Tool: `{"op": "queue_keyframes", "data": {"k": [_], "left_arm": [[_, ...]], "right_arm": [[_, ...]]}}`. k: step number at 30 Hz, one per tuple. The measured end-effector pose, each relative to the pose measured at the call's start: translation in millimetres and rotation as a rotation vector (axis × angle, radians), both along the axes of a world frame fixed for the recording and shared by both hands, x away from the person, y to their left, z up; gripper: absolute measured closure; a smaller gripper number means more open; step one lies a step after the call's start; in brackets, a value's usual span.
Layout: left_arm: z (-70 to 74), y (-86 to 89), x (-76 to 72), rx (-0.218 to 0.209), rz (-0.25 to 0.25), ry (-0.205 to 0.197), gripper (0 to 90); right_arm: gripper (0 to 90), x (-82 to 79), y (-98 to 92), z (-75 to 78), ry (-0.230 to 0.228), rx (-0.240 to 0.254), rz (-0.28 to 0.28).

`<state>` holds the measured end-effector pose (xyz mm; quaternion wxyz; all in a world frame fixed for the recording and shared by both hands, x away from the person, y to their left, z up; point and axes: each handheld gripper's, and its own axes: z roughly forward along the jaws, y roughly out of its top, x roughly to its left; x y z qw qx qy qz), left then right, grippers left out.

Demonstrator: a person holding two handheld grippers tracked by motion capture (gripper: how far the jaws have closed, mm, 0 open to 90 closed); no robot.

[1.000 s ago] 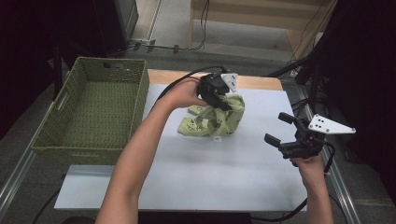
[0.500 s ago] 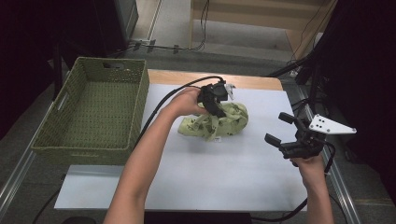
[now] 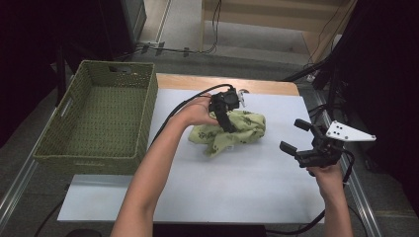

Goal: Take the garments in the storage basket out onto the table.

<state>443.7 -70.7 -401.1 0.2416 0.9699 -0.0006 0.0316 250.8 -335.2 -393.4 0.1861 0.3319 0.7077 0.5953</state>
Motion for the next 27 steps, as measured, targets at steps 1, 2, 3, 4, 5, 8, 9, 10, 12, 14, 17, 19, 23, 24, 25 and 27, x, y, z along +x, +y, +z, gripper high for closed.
{"op": "queue_keyframes", "data": {"k": [1, 2, 3, 4, 5, 8, 9, 10, 12, 14, 17, 19, 23, 24, 25, 27], "left_arm": [[2.4, 0.3, -1.4, -0.017, 0.0, -0.004, 8.4], [5.3, 0.6, -2.7, -0.03, -0.004, -0.005, 5.2], [7.2, 0.9, -3.7, -0.037, -0.004, -0.003, 3.8], [9.3, 1.4, -5.0, -0.048, -0.004, -0.009, 3.8], [11.5, 2.1, -6.7, -0.055, -0.003, -0.015, 3.8], [17.7, 5.0, -10.0, -0.077, 0.001, -0.023, 1.4], [19.6, 6.3, -11.1, -0.088, 0.007, -0.024, 0.0], [21.8, 7.8, -12.1, -0.099, 0.008, -0.033, 0.0], [26.1, 11.1, -14.7, -0.121, 0.021, -0.044, 0.0], [31.0, 14.6, -16.4, -0.144, 0.031, -0.039, 0.0], [38.3, 20.6, -18.5, -0.171, 0.053, -0.04, 0.0], [41.2, 26.2, -20.3, -0.206, 0.068, -0.033, 0.0], [44.7, 38.7, -24.6, -0.231, 0.094, -0.038, 0.0], [45.4, 42.5, -25.5, -0.24, 0.098, -0.034, 0.0], [46.5, 46.5, -26.2, -0.25, 0.105, -0.036, 0.0], [49.8, 56.1, -27.9, -0.277, 0.128, -0.03, 0.0]], "right_arm": [[0.0, 0.0, 0.2, -0.1, 0.001, 0.002, -0.001], [0.0, 0.1, 0.3, -0.2, 0.002, 0.003, 0.0], [0.0, 0.1, 0.2, -0.2, 0.0, 0.002, 0.0], [0.0, 0.0, 0.1, -0.1, 0.0, 0.001, 0.0], [0.0, -0.1, -0.1, 0.0, 0.0, 0.001, 0.0], [0.0, 0.0, -0.6, -0.3, 0.004, 0.001, -0.003], [0.0, 0.1, -0.7, -0.6, 0.004, 0.001, -0.004], [0.0, 0.3, -0.8, -0.7, 0.003, 0.001, -0.003], [0.0, 0.5, -0.9, -0.9, 0.007, 0.002, -0.004], [0.0, 0.8, -0.7, -1.3, 0.008, 0.001, -0.004], [0.0, 1.4, -0.6, -2.0, 0.01, 0.0, -0.004], [0.0, 1.8, -0.7, -2.7, 0.016, -0.001, -0.005], [0.0, 2.6, -0.6, -3.9, 0.018, -0.003, -0.005], [0.0, 2.7, -0.6, -4.0, 0.017, -0.003, -0.005], [0.0, 2.9, -0.7, -4.1, 0.017, -0.004, -0.005], [0.0, 3.2, -1.1, -4.4, 0.018, -0.004, -0.006]]}}
